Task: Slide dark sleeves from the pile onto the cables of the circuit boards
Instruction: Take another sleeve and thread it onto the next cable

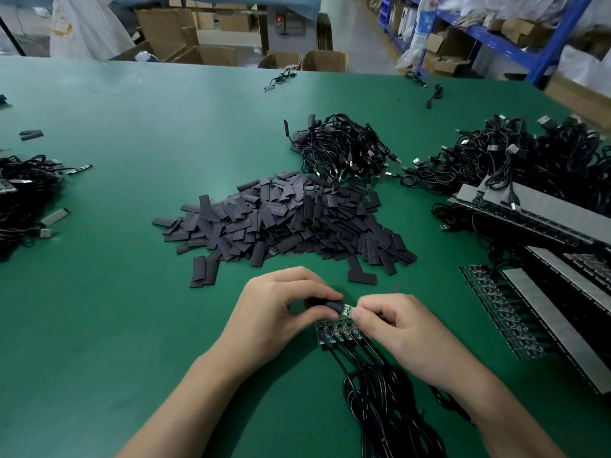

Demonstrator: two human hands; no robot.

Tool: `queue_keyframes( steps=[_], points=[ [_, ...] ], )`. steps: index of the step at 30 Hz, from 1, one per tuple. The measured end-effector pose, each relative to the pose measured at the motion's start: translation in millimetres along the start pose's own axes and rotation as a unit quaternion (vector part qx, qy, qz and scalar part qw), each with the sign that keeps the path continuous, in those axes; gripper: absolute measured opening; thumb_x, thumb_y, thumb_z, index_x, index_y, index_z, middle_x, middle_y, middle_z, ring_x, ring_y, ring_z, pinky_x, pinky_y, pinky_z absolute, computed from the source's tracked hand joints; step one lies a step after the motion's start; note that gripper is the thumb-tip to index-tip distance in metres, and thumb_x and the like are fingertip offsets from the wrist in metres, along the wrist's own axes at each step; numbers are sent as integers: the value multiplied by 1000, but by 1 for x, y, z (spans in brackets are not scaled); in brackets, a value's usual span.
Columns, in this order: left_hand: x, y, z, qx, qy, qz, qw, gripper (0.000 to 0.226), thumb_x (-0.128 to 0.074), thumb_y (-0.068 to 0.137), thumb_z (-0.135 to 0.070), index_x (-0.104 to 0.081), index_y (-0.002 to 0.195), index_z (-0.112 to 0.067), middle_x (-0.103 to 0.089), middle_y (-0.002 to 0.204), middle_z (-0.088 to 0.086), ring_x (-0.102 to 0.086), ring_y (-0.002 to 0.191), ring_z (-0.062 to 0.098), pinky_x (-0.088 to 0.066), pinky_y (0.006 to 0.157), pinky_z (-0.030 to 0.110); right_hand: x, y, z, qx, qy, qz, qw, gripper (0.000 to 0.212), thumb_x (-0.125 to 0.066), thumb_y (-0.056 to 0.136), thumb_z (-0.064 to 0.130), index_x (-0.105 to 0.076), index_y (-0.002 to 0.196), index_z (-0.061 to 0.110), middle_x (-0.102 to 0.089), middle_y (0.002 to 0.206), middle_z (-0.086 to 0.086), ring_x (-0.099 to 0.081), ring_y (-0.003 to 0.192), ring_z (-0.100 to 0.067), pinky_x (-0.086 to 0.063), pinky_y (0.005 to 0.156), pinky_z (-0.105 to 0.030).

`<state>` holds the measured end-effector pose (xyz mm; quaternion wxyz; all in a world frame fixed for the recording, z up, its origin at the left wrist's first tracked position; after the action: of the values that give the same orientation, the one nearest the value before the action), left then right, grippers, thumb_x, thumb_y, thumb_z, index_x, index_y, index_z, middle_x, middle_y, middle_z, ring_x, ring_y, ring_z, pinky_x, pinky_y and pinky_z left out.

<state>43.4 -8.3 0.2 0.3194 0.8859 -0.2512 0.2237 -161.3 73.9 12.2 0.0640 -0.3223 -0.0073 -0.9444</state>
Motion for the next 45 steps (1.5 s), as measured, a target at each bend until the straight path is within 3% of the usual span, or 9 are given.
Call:
queue_keyframes(
  steps=[12, 19, 28, 34, 45],
  points=[
    [1, 0, 1, 8, -3, 38, 999, 22, -82, 85, -37, -80, 102, -24, -73, 99, -19, -70, 93, 0, -57, 85, 28, 2, 0, 3, -13, 19, 11, 1000, 49, -47, 90, 56, -41, 69, 13, -30, 56, 11, -27, 53, -6, -24, 51, -23],
    [1, -1, 1, 20, -20, 49, 998, 21, -81, 85, -39, -79, 103, -26, -73, 99, -17, -71, 92, 6, -58, 84, 34, 4, 1, 1, -31, 41, 29, 998, 48, -47, 87, 58, -48, 68, 14, -31, 59, 5, -29, 56, -13, -24, 56, -36],
    [4, -1, 0, 26, -14, 58, 998, 20, -82, 86, -32, -80, 105, -25, -74, 100, -16, -71, 94, 5, -57, 85, 36, 2, 1, -1, -42, 64, 31, 997, 46, -46, 89, 61, -54, 69, 19, -31, 60, 0, -29, 55, -16, -24, 54, -32],
    [4, -1, -2, 30, -14, 55, 998, 20, -83, 85, -31, -80, 104, -25, -74, 99, -16, -71, 93, 5, -57, 84, 35, 2, 2, -1, -46, 80, 32, 995, 46, -47, 89, 62, -55, 67, 23, -30, 62, -5, -29, 57, -21, -24, 57, -36],
    [1, -2, -6, 34, 10, 58, 998, 21, -79, 88, -38, -79, 105, -26, -74, 96, -17, -70, 89, 2, -57, 83, 33, 1, 2, -4, -39, 90, 39, 994, 46, -46, 89, 61, -53, 66, 22, -31, 61, -2, -29, 57, -19, -25, 57, -36]
  ],
)
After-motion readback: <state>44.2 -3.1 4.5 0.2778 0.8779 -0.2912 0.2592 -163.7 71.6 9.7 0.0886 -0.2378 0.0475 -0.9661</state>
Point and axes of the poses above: each hand's wrist, its own y-axis towards the middle knuckle, its own x-axis out of the back of the hand, z = x × y, the point moved 1 cm from there along y, towards the middle knuckle
